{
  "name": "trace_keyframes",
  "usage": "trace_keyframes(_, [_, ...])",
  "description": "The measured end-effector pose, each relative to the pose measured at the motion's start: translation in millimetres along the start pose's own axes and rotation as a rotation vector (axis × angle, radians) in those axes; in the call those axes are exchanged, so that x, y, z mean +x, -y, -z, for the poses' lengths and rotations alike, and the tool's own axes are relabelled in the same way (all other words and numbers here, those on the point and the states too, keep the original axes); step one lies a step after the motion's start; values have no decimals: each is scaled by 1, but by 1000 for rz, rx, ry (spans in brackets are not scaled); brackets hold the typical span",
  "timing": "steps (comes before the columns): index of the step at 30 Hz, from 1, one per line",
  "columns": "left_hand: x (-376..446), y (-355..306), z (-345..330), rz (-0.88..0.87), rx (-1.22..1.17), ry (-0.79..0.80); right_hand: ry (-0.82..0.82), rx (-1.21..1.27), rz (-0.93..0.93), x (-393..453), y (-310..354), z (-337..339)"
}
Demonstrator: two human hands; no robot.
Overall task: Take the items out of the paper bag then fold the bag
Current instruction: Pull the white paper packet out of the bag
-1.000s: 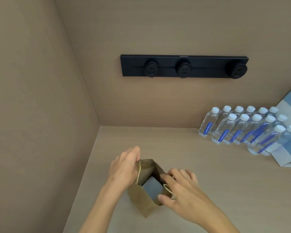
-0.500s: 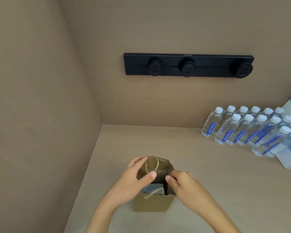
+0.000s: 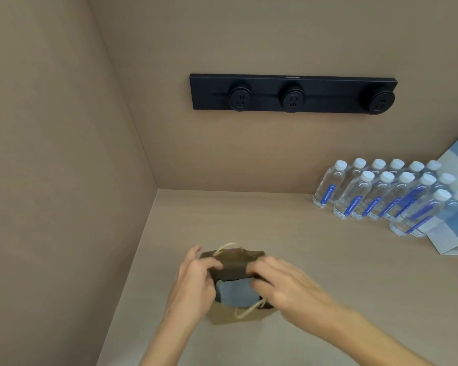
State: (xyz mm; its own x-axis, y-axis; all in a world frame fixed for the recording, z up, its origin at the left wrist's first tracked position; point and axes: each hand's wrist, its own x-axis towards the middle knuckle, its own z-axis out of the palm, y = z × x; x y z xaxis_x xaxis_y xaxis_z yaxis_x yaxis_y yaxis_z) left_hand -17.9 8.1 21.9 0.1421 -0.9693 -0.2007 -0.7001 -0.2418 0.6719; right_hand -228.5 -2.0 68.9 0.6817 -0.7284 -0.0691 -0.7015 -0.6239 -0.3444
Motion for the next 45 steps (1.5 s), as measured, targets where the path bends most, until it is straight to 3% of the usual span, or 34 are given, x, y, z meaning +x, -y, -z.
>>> trace_keyframes(3, [-3, -1, 5, 97, 175, 123, 223, -297, 115, 4, 6, 11])
trace_keyframes(6, [-9, -5, 3, 83, 188, 239, 352, -483, 17, 20, 9, 5])
trace_keyframes(9, [-14, -9, -2, 54, 182, 266, 596, -563, -102, 41, 18, -9])
trace_keyframes(14, [-17, -15, -5, 6, 141, 293, 887, -389, -269, 79, 19, -29])
trace_keyframes(19, [-21, -19, -7, -12, 81, 298, 1016, -187, -528, 102, 1, -55])
trace_keyframes(21, [-22, -20, -7, -16, 49, 297, 1001, -127, -674, 104, -10, -74])
trace_keyframes(23, [-22, -19, -7, -16, 20, 294, 1004, -135, -704, 106, -11, -79])
trace_keyframes(30, [-18, -19, -3, -7, -1, 310, 816, -259, -394, 110, -13, -84])
trace_keyframes(31, [-17, -19, -3, -5, 3, 314, 808, -350, -350, 109, -11, -90])
trace_keyframes(33, [-17, -21, -2, 1, 6, 337, 806, -757, -239, 108, -12, -106])
trace_keyframes(35, [-17, -23, -2, -1, 4, 359, 858, -943, -150, 110, -12, -116])
trace_keyframes(40, [-18, -26, -3, 0, 7, 384, 855, -924, -186, 109, -15, -144])
trace_keyframes(45, [-17, -25, -2, -10, 10, 369, 818, -773, -182, 109, -26, -128])
